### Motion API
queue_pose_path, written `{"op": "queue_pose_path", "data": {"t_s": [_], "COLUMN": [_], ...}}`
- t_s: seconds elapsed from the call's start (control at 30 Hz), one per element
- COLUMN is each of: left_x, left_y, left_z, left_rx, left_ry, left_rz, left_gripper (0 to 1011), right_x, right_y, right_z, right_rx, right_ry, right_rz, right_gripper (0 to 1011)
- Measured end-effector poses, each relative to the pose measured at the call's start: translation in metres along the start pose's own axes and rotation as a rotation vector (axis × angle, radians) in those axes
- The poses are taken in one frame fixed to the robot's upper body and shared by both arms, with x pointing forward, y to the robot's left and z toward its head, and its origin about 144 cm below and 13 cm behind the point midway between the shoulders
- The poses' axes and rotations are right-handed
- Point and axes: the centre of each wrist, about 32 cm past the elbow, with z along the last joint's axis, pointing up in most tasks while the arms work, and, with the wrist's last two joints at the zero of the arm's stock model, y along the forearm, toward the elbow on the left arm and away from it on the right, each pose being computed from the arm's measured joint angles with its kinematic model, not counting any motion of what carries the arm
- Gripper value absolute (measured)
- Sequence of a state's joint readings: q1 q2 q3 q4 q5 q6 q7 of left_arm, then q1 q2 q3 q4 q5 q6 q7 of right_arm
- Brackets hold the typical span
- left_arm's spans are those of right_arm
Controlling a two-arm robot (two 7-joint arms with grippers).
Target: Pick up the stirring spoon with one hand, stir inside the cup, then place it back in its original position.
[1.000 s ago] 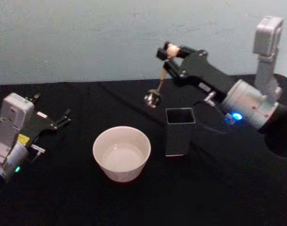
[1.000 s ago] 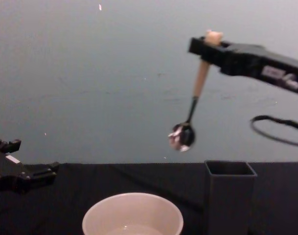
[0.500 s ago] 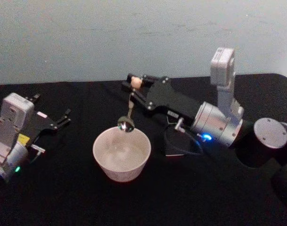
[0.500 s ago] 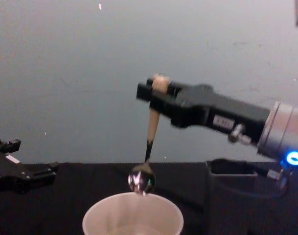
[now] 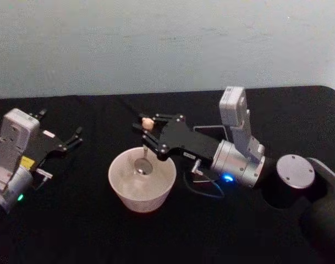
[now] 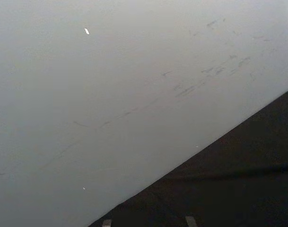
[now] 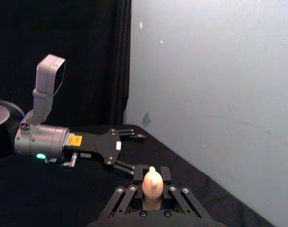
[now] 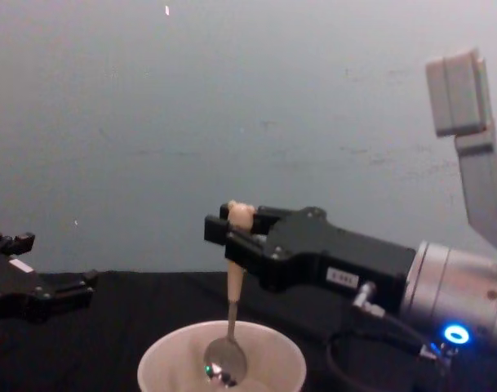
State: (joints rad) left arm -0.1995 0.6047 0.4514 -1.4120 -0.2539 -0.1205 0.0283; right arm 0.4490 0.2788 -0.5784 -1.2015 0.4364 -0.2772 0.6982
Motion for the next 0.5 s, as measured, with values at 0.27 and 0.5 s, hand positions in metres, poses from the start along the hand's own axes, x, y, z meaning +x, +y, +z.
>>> {"op": "queue_pose_path", "data": {"t_s": [0.27,0.5], "left_x": [0.0,0.0], "left_y": [0.0,0.0], "left_z": [0.0,0.0], "left_rx": [0.0,0.0], "left_ry": [0.0,0.0], "left_rz": [0.0,0.0], "left_gripper": [1001,1001], "right_x": [-0.002,-0.003], "right_y": [0.002,0.003], "right_z": [-0.012,-0.016], "right_rx": [-0.016,-0.029], "right_ry": [-0.012,-0.016], "right_rz": [0.005,0.008], "right_gripper": [211,211]}}
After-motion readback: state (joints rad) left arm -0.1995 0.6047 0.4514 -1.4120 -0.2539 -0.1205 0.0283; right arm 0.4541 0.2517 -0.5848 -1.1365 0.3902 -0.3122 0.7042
